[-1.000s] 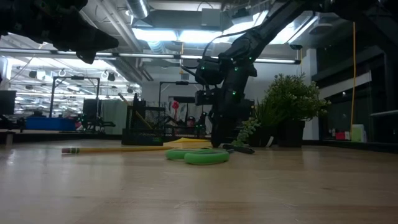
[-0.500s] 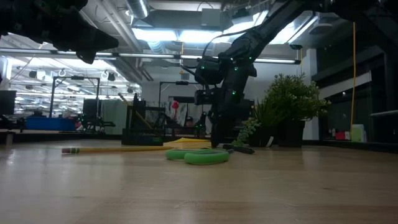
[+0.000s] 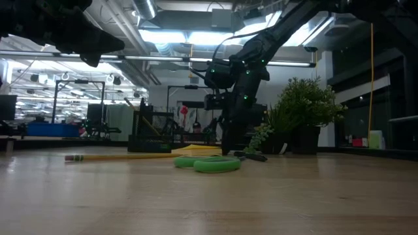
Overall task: Pick and place office supplies into organizer
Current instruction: Put the yellow paper clip into the black desk organizer
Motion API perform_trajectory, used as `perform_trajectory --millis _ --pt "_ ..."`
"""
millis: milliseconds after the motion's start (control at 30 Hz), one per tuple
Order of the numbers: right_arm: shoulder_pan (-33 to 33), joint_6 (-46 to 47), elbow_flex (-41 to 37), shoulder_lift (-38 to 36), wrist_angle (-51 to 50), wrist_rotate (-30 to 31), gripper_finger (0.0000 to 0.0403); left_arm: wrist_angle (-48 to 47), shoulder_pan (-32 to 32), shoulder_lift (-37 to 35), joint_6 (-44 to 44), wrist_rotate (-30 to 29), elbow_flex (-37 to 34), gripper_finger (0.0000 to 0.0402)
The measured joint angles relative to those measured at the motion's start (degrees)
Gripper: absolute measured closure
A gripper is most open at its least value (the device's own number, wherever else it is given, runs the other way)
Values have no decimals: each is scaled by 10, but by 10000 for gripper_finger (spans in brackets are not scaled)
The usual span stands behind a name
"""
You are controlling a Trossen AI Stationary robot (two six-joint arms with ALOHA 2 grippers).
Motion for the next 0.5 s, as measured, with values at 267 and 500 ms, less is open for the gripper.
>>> perform_trajectory --millis 267,500 --pt "0 12 6 1 -7 1 345 0 0 0 0 0 0 399" --pt "1 30 48 6 -59 6 344 0 0 0 15 0 0 399"
